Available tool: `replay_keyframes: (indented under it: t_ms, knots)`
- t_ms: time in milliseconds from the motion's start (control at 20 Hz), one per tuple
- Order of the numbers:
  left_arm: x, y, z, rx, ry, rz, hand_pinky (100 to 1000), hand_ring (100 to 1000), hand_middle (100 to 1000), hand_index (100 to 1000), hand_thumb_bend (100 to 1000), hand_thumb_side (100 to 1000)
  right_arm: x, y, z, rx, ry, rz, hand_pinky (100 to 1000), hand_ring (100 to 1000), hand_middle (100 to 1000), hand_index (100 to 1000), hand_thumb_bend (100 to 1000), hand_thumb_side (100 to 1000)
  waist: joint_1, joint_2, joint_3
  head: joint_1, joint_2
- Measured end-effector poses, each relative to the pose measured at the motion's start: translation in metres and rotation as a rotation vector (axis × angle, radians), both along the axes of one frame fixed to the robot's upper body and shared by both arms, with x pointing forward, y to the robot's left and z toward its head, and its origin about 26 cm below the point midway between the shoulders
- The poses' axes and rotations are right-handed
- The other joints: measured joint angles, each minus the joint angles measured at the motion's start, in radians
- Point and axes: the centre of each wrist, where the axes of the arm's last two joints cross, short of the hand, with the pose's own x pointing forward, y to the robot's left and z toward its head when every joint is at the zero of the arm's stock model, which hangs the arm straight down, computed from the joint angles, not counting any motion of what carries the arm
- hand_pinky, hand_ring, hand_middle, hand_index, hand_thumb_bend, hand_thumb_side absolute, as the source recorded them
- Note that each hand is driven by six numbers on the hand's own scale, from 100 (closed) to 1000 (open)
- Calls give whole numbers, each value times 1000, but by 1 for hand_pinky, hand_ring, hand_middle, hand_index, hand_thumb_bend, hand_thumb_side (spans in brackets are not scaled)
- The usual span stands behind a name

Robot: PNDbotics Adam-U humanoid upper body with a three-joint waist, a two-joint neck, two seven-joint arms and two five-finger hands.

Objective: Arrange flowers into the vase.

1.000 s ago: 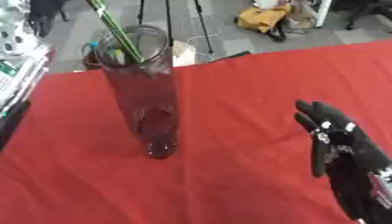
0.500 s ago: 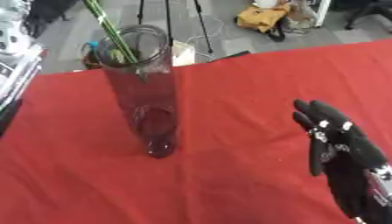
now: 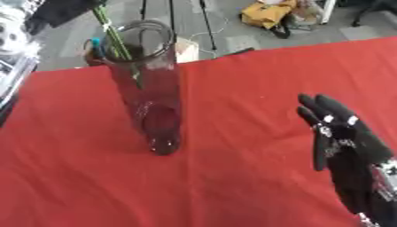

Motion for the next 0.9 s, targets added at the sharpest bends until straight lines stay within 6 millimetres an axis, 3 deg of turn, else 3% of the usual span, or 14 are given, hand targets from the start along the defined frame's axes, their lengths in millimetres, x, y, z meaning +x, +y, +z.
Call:
replay_keyframes:
  t_ms: [400,500,900]
  knots:
    - [2,0,-5,56,10,-1,441,608,644,790,100,777,0,-1,0,7,0,-4,1000,1000,263,941,100,1000,-2,0,0,0,0]
    - [2,0,-5,61,7,-2,482,663,706,838,100,827,0,-1,0,7,1,-4,1000,1000,263,941,100,1000,-2,0,0,0,-1]
    - [2,1,-6,115,11,-2,581,733,759,882,100,801,0,-1,0,9,4,-6,1000,1000,263,941,100,1000,1,0,-1,-4,-2]
